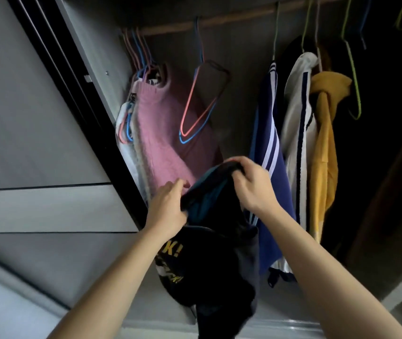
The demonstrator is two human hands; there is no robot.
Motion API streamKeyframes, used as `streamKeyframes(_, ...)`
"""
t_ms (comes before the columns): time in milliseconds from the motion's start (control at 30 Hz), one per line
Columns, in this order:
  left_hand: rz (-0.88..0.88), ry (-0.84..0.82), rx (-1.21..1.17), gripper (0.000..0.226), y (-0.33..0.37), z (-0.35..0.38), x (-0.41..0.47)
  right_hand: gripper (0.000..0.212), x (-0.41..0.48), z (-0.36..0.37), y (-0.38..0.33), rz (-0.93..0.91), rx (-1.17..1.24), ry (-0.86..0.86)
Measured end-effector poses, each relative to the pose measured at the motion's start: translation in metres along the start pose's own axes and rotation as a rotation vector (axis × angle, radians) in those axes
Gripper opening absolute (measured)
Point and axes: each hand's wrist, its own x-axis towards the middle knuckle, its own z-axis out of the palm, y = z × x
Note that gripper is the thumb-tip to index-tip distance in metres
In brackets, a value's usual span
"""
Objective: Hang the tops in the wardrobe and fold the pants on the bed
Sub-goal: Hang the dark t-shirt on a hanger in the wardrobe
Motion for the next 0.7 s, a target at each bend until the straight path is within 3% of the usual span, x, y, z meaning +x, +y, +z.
streamKeyframes(67,-0.234,-0.212,0.152,0.064,-0.016,0.028,-0.014,0.033,0.017,-0.001,-0.013,0.116,0.208,0.118)
streamKeyframes(100,-0.396,-0.356,0.095,0.060,-0.021,0.039,-0.020,0.034,0.025,-0.002,-0.019,0.174,0.313,0.146)
streamKeyframes(200,-0.741,-0.688,-0.352,0.022,-0.024,0.049,-0.023,0.035,0.037,-0.002,-0.031,0.205,0.390,0.168)
streamKeyframes(267,-0.765,-0.853,-0.566,0.026,-0.023,0.045,-0.018,0.034,0.038,0.003,-0.033,0.197,0.341,0.177)
streamKeyframes(333,-0.799,-0.813,-0.904,0.028,-0.022,0.037,-0.009,0.031,0.040,0.004,-0.032,0.196,0.249,0.171)
streamKeyframes(433,-0.832,-0.516,-1.335,0.018,-0.025,0.024,0.016,0.013,0.039,-0.002,-0.027,0.190,-0.024,0.135)
streamKeyframes(567,-0.843,-0.274,-1.486,0.010,-0.023,-0.002,0.051,0.041,0.028,-0.011,-0.028,0.184,-0.676,0.028)
streamKeyframes(633,-0.787,-0.304,-1.504,0.006,-0.023,-0.019,0.064,0.051,0.023,-0.017,-0.031,0.266,-1.087,-0.112)
streamKeyframes(700,-0.636,-0.348,-1.494,0.018,-0.020,-0.037,0.073,0.040,0.018,-0.023,-0.029,0.347,-1.353,-0.258)
